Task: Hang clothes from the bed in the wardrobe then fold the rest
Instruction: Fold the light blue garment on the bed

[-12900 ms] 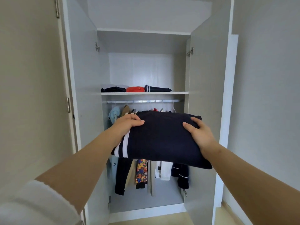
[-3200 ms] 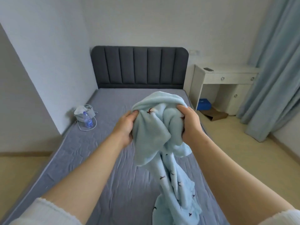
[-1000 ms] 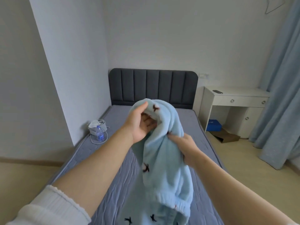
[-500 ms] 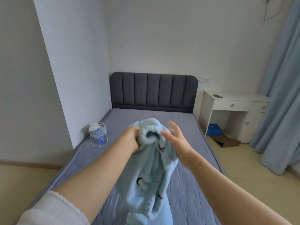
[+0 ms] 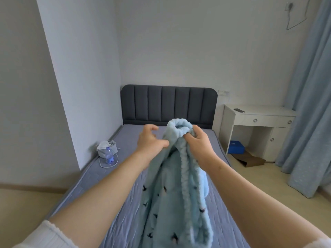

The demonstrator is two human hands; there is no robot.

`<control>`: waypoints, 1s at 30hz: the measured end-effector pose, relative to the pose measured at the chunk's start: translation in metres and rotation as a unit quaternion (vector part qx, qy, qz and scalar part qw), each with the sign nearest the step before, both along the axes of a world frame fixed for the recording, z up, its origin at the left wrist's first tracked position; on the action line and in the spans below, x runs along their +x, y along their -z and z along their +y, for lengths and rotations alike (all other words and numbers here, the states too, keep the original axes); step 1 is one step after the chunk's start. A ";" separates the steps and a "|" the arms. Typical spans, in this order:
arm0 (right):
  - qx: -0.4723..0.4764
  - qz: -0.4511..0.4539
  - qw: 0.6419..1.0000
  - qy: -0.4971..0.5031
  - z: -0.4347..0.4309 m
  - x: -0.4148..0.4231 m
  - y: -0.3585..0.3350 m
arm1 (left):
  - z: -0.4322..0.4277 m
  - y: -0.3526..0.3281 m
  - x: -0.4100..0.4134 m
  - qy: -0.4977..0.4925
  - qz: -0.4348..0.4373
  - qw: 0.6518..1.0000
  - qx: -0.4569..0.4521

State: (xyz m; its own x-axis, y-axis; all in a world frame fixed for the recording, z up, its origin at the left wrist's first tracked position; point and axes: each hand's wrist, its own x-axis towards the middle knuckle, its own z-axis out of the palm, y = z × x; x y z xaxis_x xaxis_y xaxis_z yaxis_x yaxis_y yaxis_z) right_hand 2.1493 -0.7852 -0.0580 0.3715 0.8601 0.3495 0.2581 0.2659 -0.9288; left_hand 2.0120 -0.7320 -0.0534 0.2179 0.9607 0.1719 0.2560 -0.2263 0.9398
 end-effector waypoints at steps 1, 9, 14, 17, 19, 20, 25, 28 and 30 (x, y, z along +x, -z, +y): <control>-0.011 -0.029 0.999 -0.015 0.000 0.000 -0.005 | 0.001 -0.004 0.000 0.007 0.026 0.998 0.048; 0.013 -0.059 0.995 0.076 -0.002 -0.002 0.007 | 0.005 -0.020 0.006 0.101 -0.106 0.986 -0.081; 0.065 -0.154 0.978 0.128 -0.007 -0.006 0.017 | 0.008 -0.045 0.024 0.073 -0.187 0.973 -0.112; -0.034 -0.142 0.983 0.110 -0.008 -0.001 0.019 | 0.010 -0.060 0.021 0.150 -0.247 0.948 -0.132; -0.072 -0.114 0.989 0.055 -0.010 0.003 0.016 | 0.012 -0.066 0.016 0.184 -0.260 0.939 -0.126; -0.073 -0.116 0.990 0.032 -0.010 0.004 0.013 | 0.014 -0.069 0.012 0.184 -0.255 0.942 -0.121; 0.008 -0.025 1.000 -0.001 -0.017 0.018 -0.017 | 0.028 -0.070 -0.025 0.126 -0.166 0.975 -0.073; -0.005 0.036 0.995 -0.094 -0.019 0.024 -0.042 | 0.031 -0.067 -0.043 0.099 -0.122 0.986 -0.053; 0.003 0.085 0.989 -0.121 -0.014 0.021 -0.056 | 0.028 -0.066 -0.045 0.104 -0.125 0.985 -0.051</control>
State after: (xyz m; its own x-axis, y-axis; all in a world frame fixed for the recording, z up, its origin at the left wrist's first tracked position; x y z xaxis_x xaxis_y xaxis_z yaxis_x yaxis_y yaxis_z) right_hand 2.1701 -0.7997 -0.0023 0.2085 0.9292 0.3052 0.0271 0.3065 -0.9515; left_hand 1.9668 -0.7044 0.0126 0.3755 0.9147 0.1495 -0.0284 -0.1499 0.9883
